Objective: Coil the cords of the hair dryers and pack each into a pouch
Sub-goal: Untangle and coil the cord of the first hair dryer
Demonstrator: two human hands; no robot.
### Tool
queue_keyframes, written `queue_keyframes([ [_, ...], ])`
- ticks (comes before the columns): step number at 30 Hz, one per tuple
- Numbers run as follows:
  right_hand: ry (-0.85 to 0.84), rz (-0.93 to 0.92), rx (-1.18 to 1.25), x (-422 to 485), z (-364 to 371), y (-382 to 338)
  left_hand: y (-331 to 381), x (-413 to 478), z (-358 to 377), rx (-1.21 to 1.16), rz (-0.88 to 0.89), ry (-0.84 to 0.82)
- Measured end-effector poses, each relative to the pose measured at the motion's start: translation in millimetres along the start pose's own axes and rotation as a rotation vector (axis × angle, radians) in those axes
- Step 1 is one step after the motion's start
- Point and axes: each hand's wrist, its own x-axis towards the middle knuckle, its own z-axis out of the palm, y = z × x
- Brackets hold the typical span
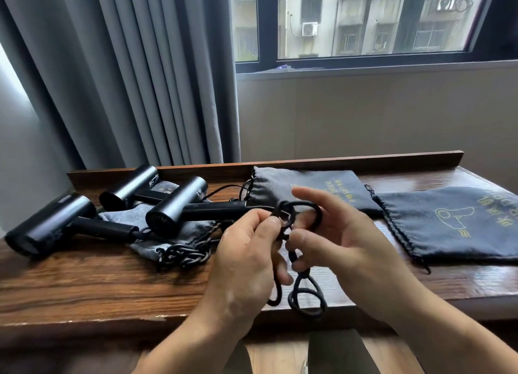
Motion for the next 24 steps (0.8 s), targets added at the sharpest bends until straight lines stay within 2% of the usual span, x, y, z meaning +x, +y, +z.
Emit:
queue_keyframes([
  [2, 0.024, 0.038, 0.154, -9, 6, -1, 2, -11, 10, -0.114, -0.017, 0.024],
  [4, 0.083, 0.050, 0.193, -19, 9, -1, 1, -21, 15, -0.171, -0.037, -0.020],
  [7, 0.175, 0.081, 0.171, -32, 6, -3, 2, -32, 11, -0.217, -0.093, -0.135],
  [10, 0.165, 0.110, 0.082, -49, 4, -16, 3, -39, 2, -0.215, -0.099, -0.183],
  [13, 0.149, 0.125, -0.020, -61, 6, -29, 0, -38, -7, -0.124, 0.013, -0.142],
  [17, 0.109, -0.007, -0.236, -58, 3, -28, 4, -33, -10, 0.045, 0.128, -0.132],
  [20, 0.089, -0.005, -0.175, -51, -1, -21, 7, -27, -10, 0.159, 0.189, -0.114],
  [22, 0.105, 0.047, -0.061, -47, -4, -18, 5, -24, -12, 0.180, 0.191, -0.126],
  [24, 0.105, 0.080, -0.063, -45, -9, -17, 2, -24, -15, 0.174, 0.176, -0.158],
])
